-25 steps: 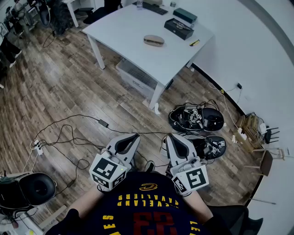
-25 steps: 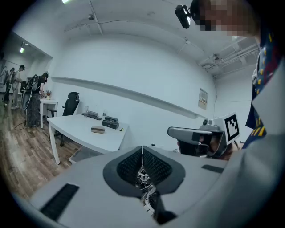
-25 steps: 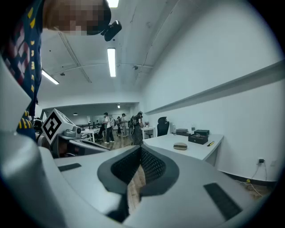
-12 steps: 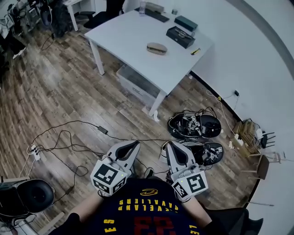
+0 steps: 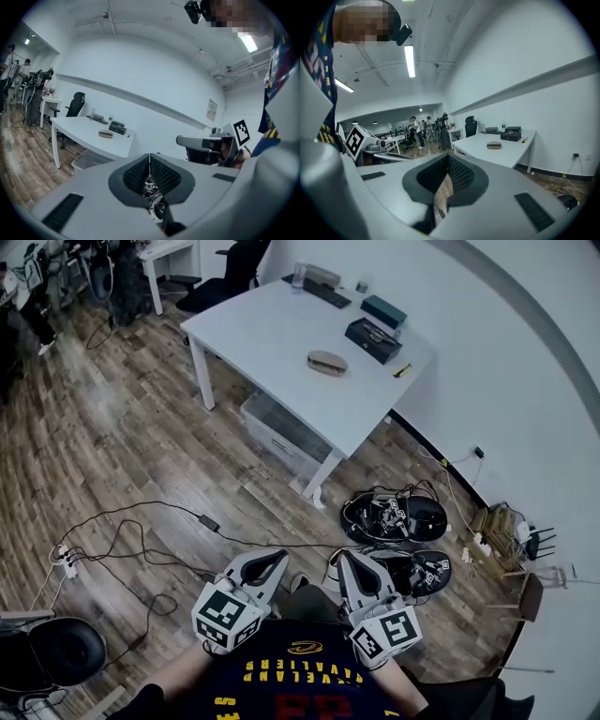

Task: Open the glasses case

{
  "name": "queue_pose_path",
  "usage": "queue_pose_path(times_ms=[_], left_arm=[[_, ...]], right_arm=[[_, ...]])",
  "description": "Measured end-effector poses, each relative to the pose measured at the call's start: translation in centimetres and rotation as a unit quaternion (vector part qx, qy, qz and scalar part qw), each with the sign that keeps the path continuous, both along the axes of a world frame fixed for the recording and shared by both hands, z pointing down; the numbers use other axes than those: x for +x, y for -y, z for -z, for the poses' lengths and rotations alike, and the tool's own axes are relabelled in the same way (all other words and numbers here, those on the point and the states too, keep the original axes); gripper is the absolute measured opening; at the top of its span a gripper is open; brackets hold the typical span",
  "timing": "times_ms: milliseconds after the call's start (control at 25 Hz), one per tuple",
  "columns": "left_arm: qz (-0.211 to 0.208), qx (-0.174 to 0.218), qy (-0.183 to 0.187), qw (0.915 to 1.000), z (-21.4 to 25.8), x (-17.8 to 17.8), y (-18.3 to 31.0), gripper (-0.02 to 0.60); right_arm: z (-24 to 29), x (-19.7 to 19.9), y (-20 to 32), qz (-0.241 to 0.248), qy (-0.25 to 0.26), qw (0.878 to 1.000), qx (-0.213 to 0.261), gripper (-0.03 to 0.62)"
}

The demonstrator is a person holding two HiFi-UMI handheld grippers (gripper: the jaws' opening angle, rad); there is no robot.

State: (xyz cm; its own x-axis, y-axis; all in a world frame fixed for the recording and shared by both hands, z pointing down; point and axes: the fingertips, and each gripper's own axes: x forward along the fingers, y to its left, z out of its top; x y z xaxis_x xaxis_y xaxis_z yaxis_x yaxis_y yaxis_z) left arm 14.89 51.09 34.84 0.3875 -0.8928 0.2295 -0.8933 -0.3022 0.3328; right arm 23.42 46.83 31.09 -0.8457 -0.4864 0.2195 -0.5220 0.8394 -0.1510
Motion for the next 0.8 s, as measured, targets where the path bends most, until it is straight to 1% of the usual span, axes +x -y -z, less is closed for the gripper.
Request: queue_pose_path(times_ms=[240,400,600,800], left_arm=[[0.005,-0.01,0.004,0.9999,-0.7,-1.2,2.3,0.015],[0.019,-0.018,0.013,0.9996,-1.1,-2.9,5.0,0.015],[0.044,-0.025,0.027,0.9983,-1.0,-5.3,9.4,0.015],[0.062,-0.036,0.034,0.9969,-0.5,-6.9,15.0,0.015]], right_arm=[[-1.1,-1.8,2.4,0.012,0.006,1.0,-0.015,0.009],[-1.8,-3.9,5.3,0.03,0.015,0.999,-0.024,0.009],[-2.1,-6.3,10.2,0.052,0.032,0.997,-0.037,0.009],[-2.1,-8.2,16.5,0.068,0.043,0.995,-0.06,0.009]])
